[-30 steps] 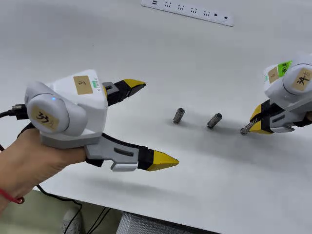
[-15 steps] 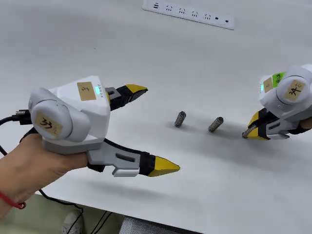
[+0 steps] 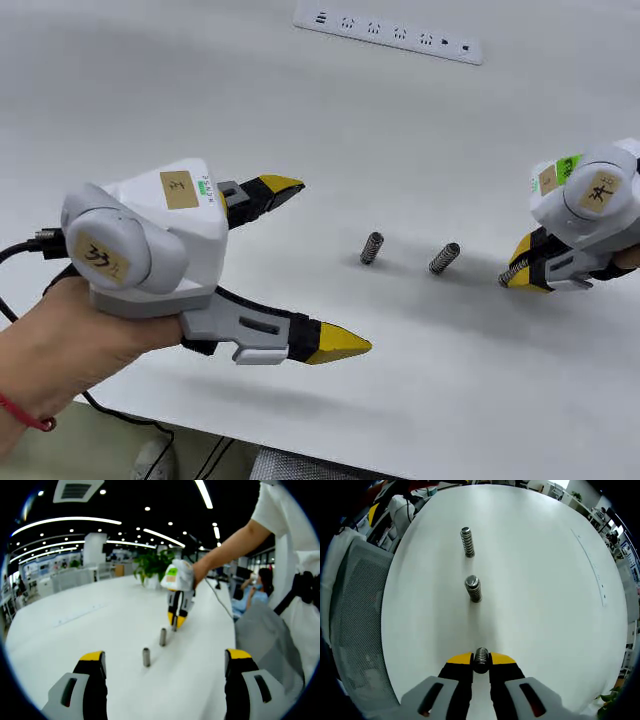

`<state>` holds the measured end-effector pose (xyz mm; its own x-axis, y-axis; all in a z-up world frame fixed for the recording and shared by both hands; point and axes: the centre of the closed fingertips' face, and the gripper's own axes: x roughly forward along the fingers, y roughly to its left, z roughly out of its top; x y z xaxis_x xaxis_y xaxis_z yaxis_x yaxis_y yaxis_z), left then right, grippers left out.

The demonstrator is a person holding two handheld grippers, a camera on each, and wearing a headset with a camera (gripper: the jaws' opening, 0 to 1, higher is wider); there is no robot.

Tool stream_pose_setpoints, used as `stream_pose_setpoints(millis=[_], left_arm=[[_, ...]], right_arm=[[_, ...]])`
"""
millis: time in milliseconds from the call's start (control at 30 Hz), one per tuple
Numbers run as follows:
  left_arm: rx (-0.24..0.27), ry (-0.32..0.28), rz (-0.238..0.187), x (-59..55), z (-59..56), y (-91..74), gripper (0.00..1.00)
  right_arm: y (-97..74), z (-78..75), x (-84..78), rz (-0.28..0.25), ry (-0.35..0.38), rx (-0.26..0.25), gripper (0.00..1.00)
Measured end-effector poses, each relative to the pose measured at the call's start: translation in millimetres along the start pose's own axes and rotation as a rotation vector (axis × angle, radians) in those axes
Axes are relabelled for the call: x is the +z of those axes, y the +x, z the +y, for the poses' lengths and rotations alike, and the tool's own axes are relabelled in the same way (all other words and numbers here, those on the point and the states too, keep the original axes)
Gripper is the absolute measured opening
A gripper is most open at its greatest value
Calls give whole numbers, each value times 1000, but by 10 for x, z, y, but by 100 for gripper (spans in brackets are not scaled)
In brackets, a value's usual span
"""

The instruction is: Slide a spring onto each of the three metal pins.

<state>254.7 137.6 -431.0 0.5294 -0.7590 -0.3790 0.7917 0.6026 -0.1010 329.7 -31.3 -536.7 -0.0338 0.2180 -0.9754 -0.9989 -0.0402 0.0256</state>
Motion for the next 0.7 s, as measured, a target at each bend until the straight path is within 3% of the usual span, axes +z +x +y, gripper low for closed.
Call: stream_pose_setpoints(millis=[200,367,700], left_arm=[[-3,3,4,-13,-11,-3,100],[-2,7,2,-1,-3,-10,100],[-9,26,18,-4,-10,-35,100]], right_arm=[[-66,7,9,-23,12,-8,19],[-178,-65,24,-83,31,-34,25],[-585,66,55,-275,171,-99,38]])
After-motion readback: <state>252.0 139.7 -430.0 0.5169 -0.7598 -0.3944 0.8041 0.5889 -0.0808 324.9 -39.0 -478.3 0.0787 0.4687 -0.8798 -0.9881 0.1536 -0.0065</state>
